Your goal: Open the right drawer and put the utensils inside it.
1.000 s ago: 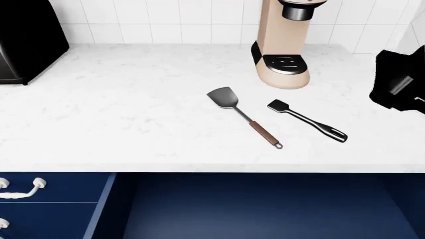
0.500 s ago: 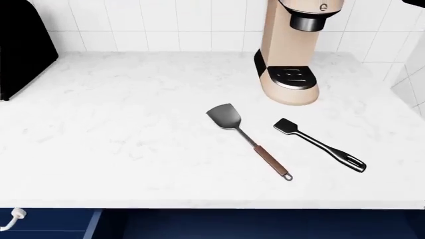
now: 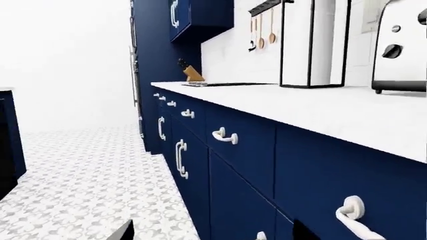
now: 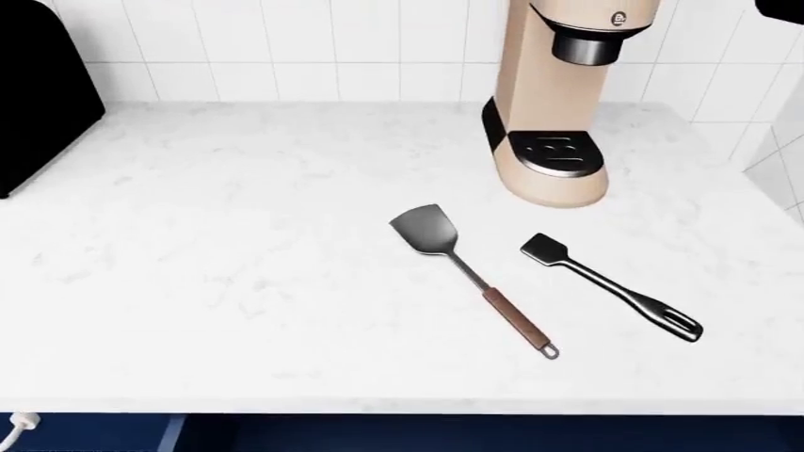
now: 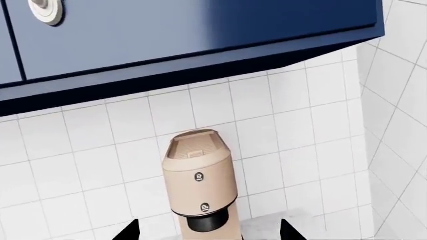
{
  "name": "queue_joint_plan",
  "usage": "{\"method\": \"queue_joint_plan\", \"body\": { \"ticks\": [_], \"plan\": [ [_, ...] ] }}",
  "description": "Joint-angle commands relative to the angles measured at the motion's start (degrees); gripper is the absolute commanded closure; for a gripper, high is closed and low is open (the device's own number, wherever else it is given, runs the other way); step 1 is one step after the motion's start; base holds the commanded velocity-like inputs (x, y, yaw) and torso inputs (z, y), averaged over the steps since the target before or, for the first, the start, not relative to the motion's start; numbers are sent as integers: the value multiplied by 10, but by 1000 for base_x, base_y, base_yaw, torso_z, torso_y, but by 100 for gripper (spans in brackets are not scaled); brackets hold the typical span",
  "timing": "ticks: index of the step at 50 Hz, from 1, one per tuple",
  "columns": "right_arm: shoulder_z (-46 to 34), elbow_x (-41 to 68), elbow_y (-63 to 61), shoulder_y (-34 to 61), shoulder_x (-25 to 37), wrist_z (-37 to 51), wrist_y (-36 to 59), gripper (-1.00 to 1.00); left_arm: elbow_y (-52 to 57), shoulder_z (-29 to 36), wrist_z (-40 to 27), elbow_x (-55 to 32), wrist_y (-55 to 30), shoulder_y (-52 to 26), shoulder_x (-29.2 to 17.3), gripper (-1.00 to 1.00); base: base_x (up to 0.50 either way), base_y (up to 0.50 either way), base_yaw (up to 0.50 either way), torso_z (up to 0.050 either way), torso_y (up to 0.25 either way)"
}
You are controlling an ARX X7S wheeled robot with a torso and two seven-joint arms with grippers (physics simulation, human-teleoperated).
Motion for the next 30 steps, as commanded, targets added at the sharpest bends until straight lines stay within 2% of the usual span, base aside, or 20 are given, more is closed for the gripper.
{"method": "queue_joint_plan", "body": {
  "ticks": [1,3,7,8,9,22,28,30],
  "plan": [
    [-1,-7,-2,-8,0,-7,-3,-100,256,-682,657,-72,-572,-317,156,-100,0,0,0,0,0],
    [-4,-6,0,-5,-1,-5,0,-100,240,-854,829,-74,-731,-298,141,-100,0,0,0,0,0],
    [-1,-8,-6,-9,0,-8,-3,-100,232,-1198,1173,-77,-739,-290,132,-100,36,0,0,0,0],
    [-2,-10,-8,-10,1,-9,-2,-100,234,-1283,1236,-74,-735,-296,136,-100,445,-22,0,0,0],
    [-2,-11,-8,-10,1,-9,-2,-100,234,-1362,1237,-73,-733,-298,136,-100,473,-22,0,0,0],
    [-5,-1,-10,-13,8,-7,2,-100,231,-1357,1249,-58,-726,-310,139,-100,45,-2,0,0,0],
    [-49,44,34,35,-17,7,52,-100,226,-1356,1254,-50,-724,-310,138,-100,0,0,0,0,0],
    [-87,47,68,69,-40,24,91,-100,221,-1356,1249,-44,-726,-305,134,-100,0,0,0,0,0]
  ]
}}
